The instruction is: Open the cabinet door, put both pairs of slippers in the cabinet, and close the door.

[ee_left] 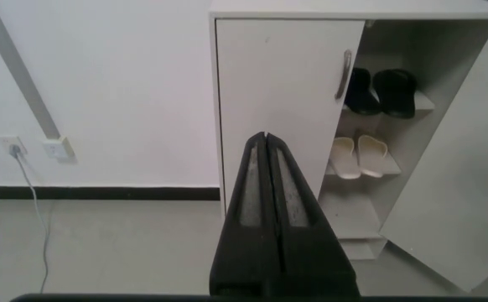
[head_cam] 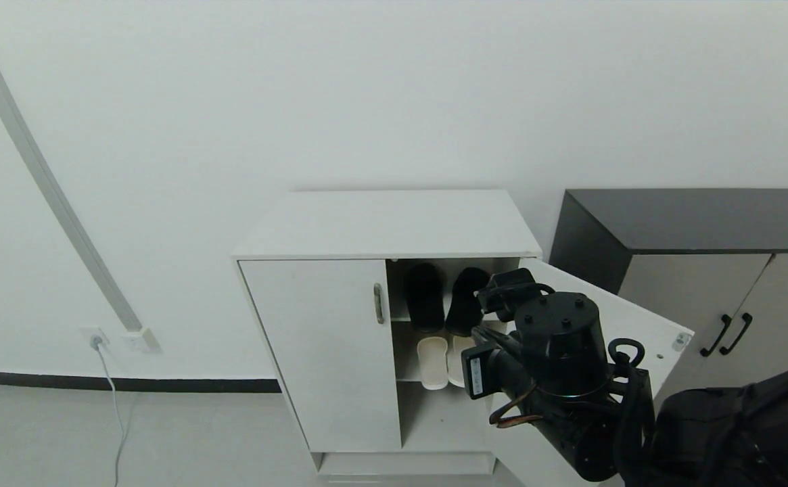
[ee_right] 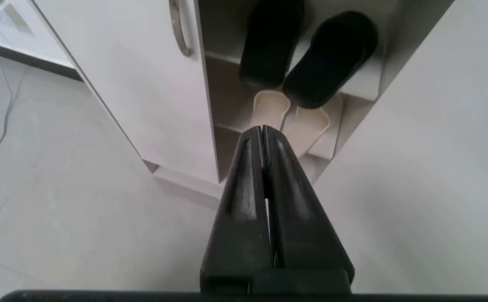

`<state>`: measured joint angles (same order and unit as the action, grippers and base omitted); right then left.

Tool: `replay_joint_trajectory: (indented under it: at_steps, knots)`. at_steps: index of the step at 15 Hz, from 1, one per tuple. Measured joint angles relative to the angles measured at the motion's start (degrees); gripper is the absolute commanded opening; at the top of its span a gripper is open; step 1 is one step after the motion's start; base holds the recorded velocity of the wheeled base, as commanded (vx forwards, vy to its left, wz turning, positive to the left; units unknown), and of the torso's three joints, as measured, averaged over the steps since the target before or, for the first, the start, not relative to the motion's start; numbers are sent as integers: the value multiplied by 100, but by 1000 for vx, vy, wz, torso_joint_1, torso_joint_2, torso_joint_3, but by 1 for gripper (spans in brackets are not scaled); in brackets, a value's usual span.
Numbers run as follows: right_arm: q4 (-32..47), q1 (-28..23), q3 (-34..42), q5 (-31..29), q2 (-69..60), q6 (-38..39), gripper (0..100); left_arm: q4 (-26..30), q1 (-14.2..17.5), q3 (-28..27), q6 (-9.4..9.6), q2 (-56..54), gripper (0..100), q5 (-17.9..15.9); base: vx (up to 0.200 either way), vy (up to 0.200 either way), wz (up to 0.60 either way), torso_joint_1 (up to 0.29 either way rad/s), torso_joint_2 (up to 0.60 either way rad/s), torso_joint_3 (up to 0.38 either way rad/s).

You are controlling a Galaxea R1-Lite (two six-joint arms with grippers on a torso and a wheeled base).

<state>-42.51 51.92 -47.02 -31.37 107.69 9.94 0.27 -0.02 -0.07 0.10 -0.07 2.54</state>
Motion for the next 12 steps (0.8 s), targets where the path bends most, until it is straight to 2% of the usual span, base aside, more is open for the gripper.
replay_joint_trajectory:
  at_steps: [7,10,12]
  knots:
    - [-10,0,0,9,79,13,0,-2,2,-2,0,0,0,0,0,0,0,236,-525,-290]
    - [-152,-52,9,44,79,21,0,-2,2,-2,0,0,0,0,0,0,0,159,-342,-181]
    - [-167,-71,44,46,79,13,0,-2,2,-2,0,0,0,-5,0,0,0,18,-33,-21]
